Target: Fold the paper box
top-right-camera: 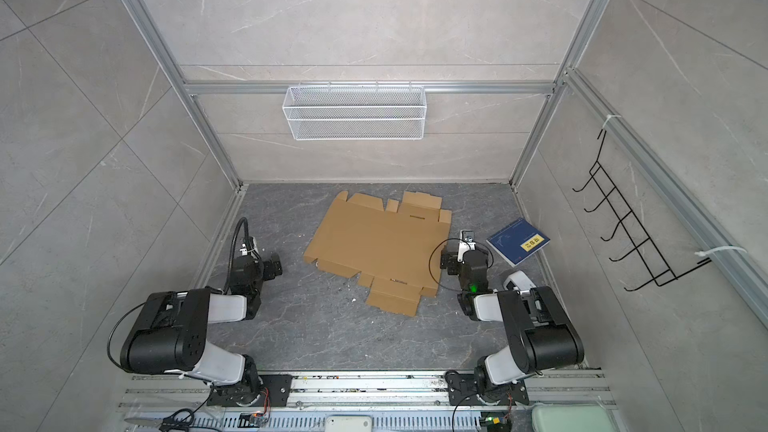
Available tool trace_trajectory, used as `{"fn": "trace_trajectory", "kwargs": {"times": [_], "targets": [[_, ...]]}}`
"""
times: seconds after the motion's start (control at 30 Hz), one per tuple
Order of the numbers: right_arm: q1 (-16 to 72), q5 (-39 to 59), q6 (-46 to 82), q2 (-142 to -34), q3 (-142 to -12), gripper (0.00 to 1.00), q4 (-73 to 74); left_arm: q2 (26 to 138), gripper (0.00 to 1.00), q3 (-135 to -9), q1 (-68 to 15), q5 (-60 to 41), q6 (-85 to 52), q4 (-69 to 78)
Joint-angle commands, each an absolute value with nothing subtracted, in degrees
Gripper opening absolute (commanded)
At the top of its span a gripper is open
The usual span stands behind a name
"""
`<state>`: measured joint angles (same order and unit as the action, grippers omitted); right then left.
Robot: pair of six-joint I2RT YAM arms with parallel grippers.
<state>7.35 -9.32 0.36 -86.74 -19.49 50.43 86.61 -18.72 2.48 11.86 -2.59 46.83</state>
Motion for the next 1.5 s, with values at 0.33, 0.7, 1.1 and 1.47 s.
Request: {"fn": "trace_trajectory", "kwargs": {"times": [0.33,0.7,1.1,1.47], "targets": [[7.15,-8.27,-0.11,-86.92,-20.48,0.99,50.61,85.78,1.00,-19.64,2.20,12.33,-2.97,49.99],[7.12,-8.34,-0.22,-86.92,-20.48,1.00,50.78,85.80,1.00,-19.68,2.20,12.36,-2.92,50.01],[7.13,-8.30,-0.11,-86.97,-20.48,0.99,50.70,85.78,1.00,-19.68,2.20,12.35,-2.94,50.01],[7.54,-10.53,-0.09,-84.77,-21.17,0.99,48.26,82.89,1.00,-20.33,-0.68,15.47,-0.69,46.84]]}}
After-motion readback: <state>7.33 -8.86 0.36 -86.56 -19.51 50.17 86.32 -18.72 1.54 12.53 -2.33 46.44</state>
